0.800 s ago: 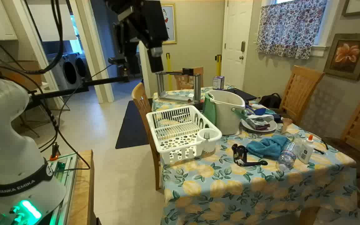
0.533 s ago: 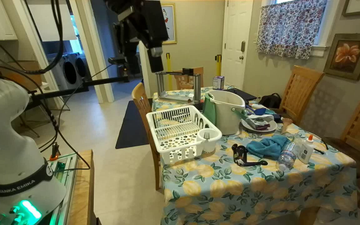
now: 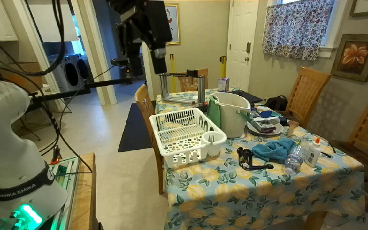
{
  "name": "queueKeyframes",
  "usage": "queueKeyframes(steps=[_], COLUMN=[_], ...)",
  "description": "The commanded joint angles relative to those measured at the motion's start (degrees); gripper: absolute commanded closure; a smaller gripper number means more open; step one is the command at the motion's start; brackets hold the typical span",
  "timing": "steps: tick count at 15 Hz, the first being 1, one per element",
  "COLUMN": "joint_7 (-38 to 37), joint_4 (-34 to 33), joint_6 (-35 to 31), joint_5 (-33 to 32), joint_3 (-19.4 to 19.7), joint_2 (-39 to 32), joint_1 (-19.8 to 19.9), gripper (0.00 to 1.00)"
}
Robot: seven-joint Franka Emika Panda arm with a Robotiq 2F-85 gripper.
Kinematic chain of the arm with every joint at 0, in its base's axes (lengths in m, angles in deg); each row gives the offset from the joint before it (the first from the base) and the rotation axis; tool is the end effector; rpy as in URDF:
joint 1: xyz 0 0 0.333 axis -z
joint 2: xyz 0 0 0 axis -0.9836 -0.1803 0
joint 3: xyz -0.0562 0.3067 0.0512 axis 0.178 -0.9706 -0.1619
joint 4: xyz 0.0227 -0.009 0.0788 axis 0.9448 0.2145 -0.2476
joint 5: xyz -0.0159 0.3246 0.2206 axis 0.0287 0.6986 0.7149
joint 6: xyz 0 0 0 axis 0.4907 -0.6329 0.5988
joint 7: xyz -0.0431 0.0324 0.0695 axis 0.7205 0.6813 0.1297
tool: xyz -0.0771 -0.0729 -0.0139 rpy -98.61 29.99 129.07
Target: Put the pile of black spoons into the drying rack
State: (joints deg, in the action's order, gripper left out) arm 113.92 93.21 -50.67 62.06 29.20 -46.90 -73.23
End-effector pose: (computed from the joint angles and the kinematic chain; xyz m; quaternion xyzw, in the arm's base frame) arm 0.3500 -0.1802 0.5710 0.9865 0.1313 0.0179 0.0962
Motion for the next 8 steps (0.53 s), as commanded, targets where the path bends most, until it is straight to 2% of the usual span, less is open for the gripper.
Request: queueKeyframes(steps=[1,4,8], joint_7=[-0.35,-0.01,0.49], joint_4=[-1.18,-2.8,-4.53], joint_6=[-1.7,-8.25,-17.78], joint_5=[-0.04,0.93,2.55], joint_3=[1.02,2.7,2.77], joint_2=[-2.26,-7.26,-14.79], joint_1=[-0.19,-0.56,-1.01], gripper=[0.0,0.0,0.0])
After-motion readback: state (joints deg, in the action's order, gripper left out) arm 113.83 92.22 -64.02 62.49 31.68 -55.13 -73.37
